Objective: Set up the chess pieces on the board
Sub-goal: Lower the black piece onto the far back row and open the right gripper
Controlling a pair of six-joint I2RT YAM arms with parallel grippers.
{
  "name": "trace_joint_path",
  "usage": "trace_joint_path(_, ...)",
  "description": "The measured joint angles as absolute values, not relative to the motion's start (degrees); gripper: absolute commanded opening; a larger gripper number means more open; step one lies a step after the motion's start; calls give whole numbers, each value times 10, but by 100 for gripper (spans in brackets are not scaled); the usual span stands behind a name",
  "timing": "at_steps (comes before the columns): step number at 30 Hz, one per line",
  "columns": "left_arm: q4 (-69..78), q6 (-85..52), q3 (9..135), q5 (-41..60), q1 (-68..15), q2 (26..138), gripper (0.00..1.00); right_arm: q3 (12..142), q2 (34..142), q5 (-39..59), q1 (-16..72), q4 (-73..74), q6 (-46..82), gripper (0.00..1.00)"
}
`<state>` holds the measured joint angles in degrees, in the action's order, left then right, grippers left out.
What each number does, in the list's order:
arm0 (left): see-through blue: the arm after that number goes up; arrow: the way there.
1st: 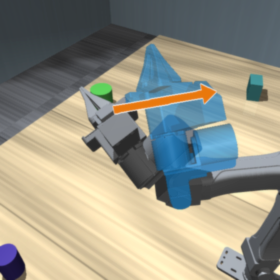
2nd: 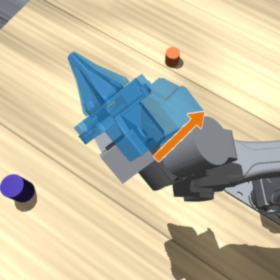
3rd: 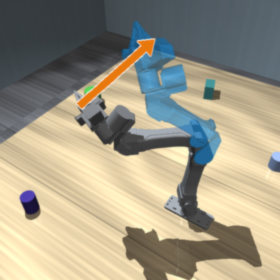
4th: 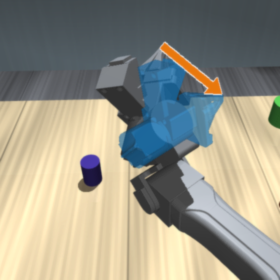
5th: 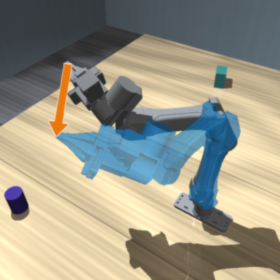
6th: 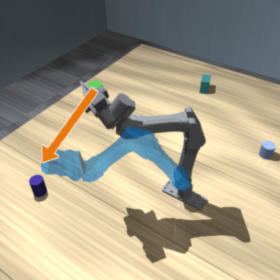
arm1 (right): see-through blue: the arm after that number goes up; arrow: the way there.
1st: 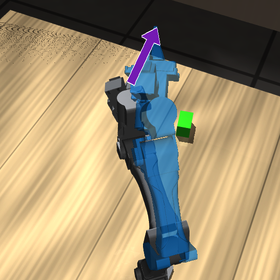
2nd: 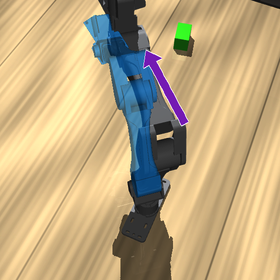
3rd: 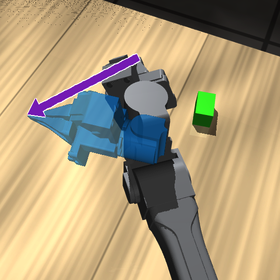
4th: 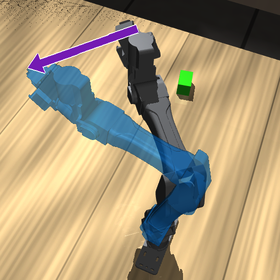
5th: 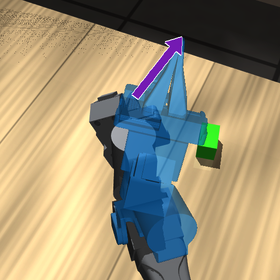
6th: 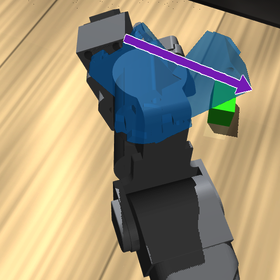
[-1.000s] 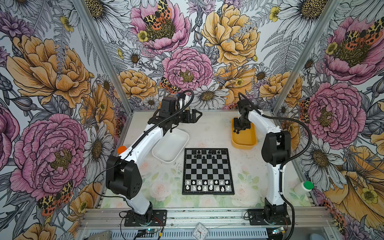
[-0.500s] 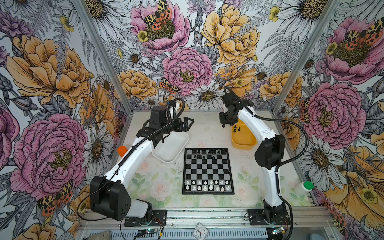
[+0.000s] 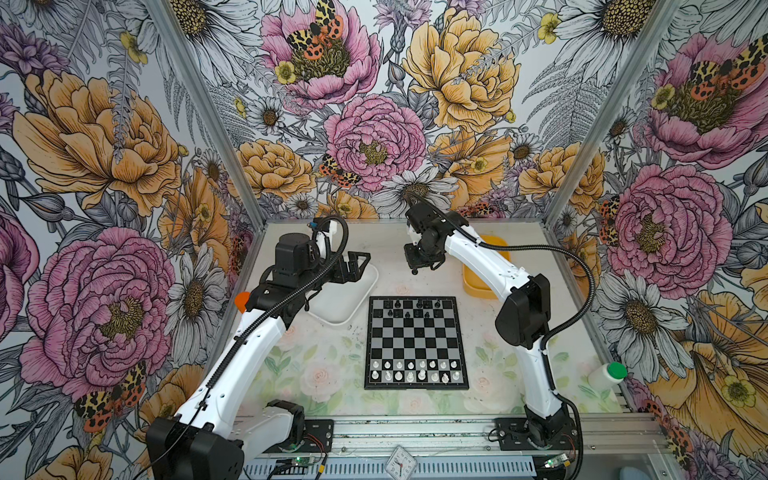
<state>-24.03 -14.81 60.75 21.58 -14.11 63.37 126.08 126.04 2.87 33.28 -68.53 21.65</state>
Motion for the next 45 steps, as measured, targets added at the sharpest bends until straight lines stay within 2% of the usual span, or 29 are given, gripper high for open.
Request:
trace_joint_path(10,-262,-150,592,201,-137,587,99,1188,1260,44,368,-663,221,13)
trace_joint_path(22,-273,-150,592,199,-137,584,99,1098,1249,59,369,-616,231,13)
trace_joint_path(45,-292,-150,616,199,-136,611,99,1088,1241,64,370,-577,235,13)
